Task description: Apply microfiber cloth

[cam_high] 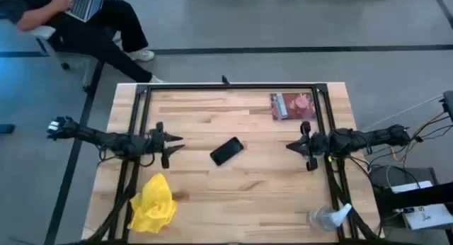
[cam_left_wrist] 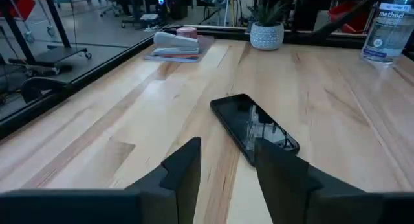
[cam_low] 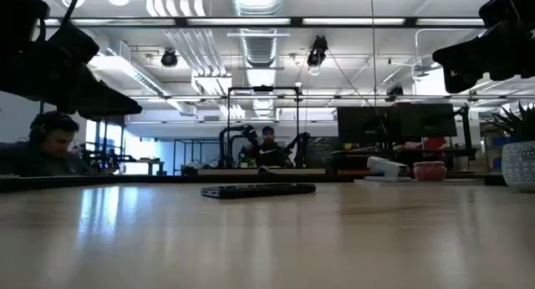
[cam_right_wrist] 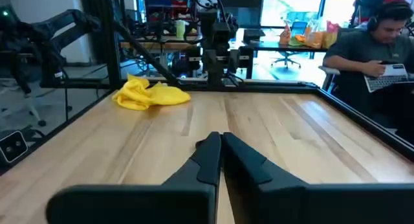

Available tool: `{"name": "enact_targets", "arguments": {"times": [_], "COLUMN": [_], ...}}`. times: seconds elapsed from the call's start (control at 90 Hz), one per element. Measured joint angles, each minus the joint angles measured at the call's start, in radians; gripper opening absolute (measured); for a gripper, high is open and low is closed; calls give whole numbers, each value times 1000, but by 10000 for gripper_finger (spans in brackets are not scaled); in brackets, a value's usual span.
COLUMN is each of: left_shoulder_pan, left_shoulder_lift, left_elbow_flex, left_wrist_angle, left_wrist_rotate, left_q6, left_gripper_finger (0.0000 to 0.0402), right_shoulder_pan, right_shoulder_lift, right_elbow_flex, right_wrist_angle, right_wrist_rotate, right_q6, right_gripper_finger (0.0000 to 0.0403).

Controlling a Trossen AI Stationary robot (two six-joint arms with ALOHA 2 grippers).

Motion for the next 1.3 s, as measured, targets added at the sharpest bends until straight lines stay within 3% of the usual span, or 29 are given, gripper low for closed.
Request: {"name": "enact_targets", "arguments": {"times": [0.889,1.156,1.3], "left_shoulder_pan": [0,0,0], "left_shoulder_lift": [0,0,0], "left_elbow_flex": [0,0,0], "left_wrist_angle": [0,0,0], "left_wrist_rotate": [0,0,0], "left_q6": [0,0,0], "left_gripper_finger": [128,128,128], "right_shoulder_pan": [0,0,0], "right_shoulder_lift": [0,0,0], "right_elbow_flex": [0,0,0], "right_wrist_angle": [0,16,27], "right_wrist_rotate": [0,0,-16], "right_q6": [23,351,444], "right_gripper_finger": [0,0,0]}}
